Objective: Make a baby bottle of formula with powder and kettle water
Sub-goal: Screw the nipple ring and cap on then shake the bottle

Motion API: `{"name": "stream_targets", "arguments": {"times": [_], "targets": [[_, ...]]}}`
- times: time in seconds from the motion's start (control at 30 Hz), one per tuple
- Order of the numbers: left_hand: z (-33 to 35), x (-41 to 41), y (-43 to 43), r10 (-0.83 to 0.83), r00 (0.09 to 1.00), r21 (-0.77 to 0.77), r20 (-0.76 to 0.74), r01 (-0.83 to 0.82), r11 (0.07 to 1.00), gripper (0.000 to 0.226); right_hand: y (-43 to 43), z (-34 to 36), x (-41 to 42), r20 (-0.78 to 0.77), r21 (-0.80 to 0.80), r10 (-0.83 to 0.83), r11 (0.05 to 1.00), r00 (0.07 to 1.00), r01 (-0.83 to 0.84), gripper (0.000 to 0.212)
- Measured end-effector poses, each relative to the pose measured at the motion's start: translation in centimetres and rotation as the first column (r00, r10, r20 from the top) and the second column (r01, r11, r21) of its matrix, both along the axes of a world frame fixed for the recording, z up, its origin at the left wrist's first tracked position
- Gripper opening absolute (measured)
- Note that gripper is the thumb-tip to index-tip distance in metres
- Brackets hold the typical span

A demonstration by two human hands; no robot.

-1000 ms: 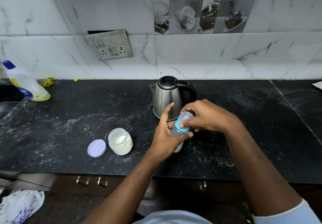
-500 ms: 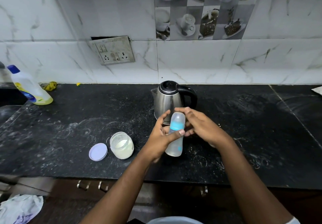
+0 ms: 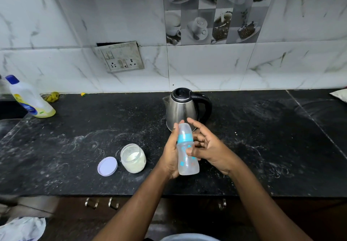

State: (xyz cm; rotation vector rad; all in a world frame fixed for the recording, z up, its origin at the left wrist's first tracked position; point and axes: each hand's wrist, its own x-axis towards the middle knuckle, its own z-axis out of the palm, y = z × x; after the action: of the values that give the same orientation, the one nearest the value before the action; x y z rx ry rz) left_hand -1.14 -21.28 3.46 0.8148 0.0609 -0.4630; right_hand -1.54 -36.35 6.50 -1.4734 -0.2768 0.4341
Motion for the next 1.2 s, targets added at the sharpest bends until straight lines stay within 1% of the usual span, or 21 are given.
{"name": "stream_targets", "arguments": {"times": [0.1,0.17,0.27,0.33,0.43,0.5,0.53,0.57,0.6,0.63,0.67,0.7,0.77,0.83,0.9,0.93,1.0,1.03,1.07,1.17,1.2], "targets": [[0.4,-0.1,0.1,0.011,0.999,-0.020,-0.038,-0.012,1.000,0.099,0.5,0.0,-0.3,-0.002,-0.006,-0.012,1.000,1.000,0.012,0.083],[0.4,0.1,0.2,-0.004,0.998,0.067,-0.058,0.008,0.998,0.100,0.4,-0.2,-0.2,-0.007,-0.011,-0.022,1.000,1.000,0.022,0.082],[0.0,0.5,0.6,-0.091,0.995,0.206,-0.048,0.099,0.974,0.102,0.4,-0.6,-0.3,0.004,-0.014,-0.051,0.999,0.999,0.051,0.087],[-0.4,0.4,1.1,-0.091,0.995,0.287,-0.034,0.097,0.953,0.091,0.7,-1.0,-0.3,0.034,-0.015,-0.112,0.994,0.993,0.113,0.089],[-1.9,-0.3,2.0,-0.062,0.998,0.442,0.011,0.051,0.896,0.064,0.7,-1.5,0.2,0.079,0.023,-0.280,0.960,0.957,0.279,0.087],[-4.0,-1.0,2.7,-0.027,1.000,0.528,0.010,0.018,0.849,0.048,0.3,-1.9,0.5,0.061,0.080,-0.366,0.929,0.928,0.361,0.085],[-5.0,-1.4,3.2,-0.011,0.998,0.601,0.063,-0.030,0.799,0.043,0.1,-2.1,0.6,0.030,0.117,-0.400,0.911,0.916,0.394,0.084],[-6.1,-1.7,3.8,-0.021,0.987,0.709,0.161,-0.100,0.698,0.037,-0.1,-2.4,0.6,-0.006,0.150,-0.429,0.893,0.903,0.425,0.082],[-7.0,-2.0,4.4,-0.072,0.960,0.806,0.271,-0.186,0.562,0.031,-0.3,-2.6,0.5,-0.032,0.167,-0.449,0.879,0.893,0.447,0.081],[-7.9,-2.4,5.0,-0.133,0.925,0.867,0.356,-0.273,0.417,0.027,-0.4,-2.8,0.4,-0.041,0.163,-0.451,0.877,0.891,0.452,0.080],[-8.8,-2.6,5.5,-0.204,0.892,0.893,0.403,-0.336,0.298,0.028,-0.4,-3.0,0.1,-0.035,0.141,-0.430,0.891,0.902,0.431,0.081],[-9.8,-2.8,5.9,-0.294,0.862,0.909,0.412,-0.367,0.199,0.034,-0.4,-3.2,-0.2,-0.026,0.119,-0.392,0.912,0.919,0.393,0.082],[-11.7,-3.2,6.4,-0.463,0.820,0.930,0.336,-0.367,0.025,0.051,-0.7,-3.3,-0.6,-0.052,0.130,-0.368,0.919,0.928,0.372,0.085],[-13.3,-3.7,6.6,-0.547,0.801,0.922,0.244,-0.367,-0.126,0.064,-1.3,-3.3,-0.5,-0.122,0.210,-0.456,0.856,0.881,0.472,0.087],[-14.5,-4.1,6.5,-0.558,0.808,0.905,0.188,-0.363,-0.220,0.075,-1.9,-3.4,-0.2,-0.153,0.259,-0.523,0.798,0.839,0.544,0.085],[-14.9,-4.4,6.4,-0.560,0.811,0.896,0.171,-0.364,-0.253,0.080,-1.9,-3.3,-0.2,-0.141,0.240,-0.504,0.818,0.852,0.523,0.084],[-15.7,-4.6,6.3,-0.566,0.810,0.880,0.152,-0.371,-0.296,0.083,-1.5,-3.3,-0.9,-0.112,0.156,-0.367,0.911,0.923,0.381,0.082],[-16.1,-4.7,6.4,-0.567,0.811,0.874,0.142,-0.372,-0.313,0.083,-1.4,-3.4,-1.2,-0.117,0.149,-0.317,0.931,0.941,0.333,0.081],[-16.6,-4.8,6.5,-0.569,0.812,0.869,0.128,-0.368,-0.330,0.084,-1.4,-3.4,-1.3,-0.126,0.175,-0.319,0.925,0.939,0.337,0.081],[-17.3,-5.0,6.6,-0.564,0.818,0.849,0.113,-0.374,-0.373,0.086,-2.0,-3.4,-0.7,-0.204,0.337,-0.471,0.790,0.858,0.513,0.079],[-17.2,-5.1,6.6,-0.563,0.820,0.847,0.105,-0.370,-0.381,0.087,-2.0,-3.3,-0.5,-0.207,0.338,-0.485,0.779,0.850,0.527,0.080]]}}
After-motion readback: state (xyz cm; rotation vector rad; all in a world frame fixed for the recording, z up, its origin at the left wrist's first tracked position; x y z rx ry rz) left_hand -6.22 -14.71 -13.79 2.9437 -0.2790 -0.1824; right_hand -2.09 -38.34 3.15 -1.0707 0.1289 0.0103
